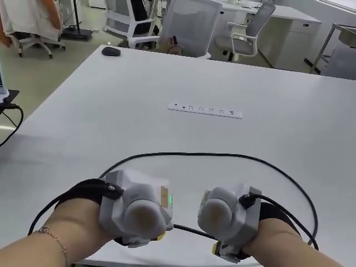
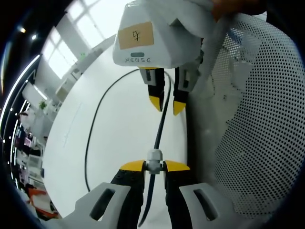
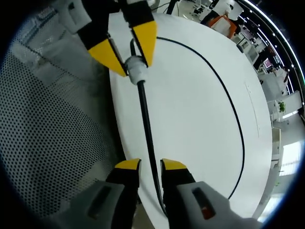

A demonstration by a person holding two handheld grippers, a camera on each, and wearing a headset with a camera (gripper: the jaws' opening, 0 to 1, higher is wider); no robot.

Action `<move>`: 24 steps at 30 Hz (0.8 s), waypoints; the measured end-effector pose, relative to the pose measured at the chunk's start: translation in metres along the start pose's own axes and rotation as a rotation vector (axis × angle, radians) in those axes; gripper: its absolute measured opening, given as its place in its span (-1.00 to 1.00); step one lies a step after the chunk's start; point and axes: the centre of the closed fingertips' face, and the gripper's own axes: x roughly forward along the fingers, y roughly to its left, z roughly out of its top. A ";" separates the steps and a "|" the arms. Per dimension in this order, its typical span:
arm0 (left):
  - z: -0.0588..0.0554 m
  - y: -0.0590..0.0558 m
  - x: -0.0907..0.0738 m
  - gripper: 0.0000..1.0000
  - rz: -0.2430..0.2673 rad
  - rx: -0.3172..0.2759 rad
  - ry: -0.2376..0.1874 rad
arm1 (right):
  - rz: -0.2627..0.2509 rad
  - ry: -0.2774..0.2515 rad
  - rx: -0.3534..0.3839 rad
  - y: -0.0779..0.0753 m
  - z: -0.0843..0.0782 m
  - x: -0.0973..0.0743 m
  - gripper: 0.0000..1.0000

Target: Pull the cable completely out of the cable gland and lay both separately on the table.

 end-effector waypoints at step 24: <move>0.002 -0.004 0.000 -0.67 -0.010 0.029 -0.001 | -0.005 -0.079 -0.026 -0.002 0.015 -0.003 -0.93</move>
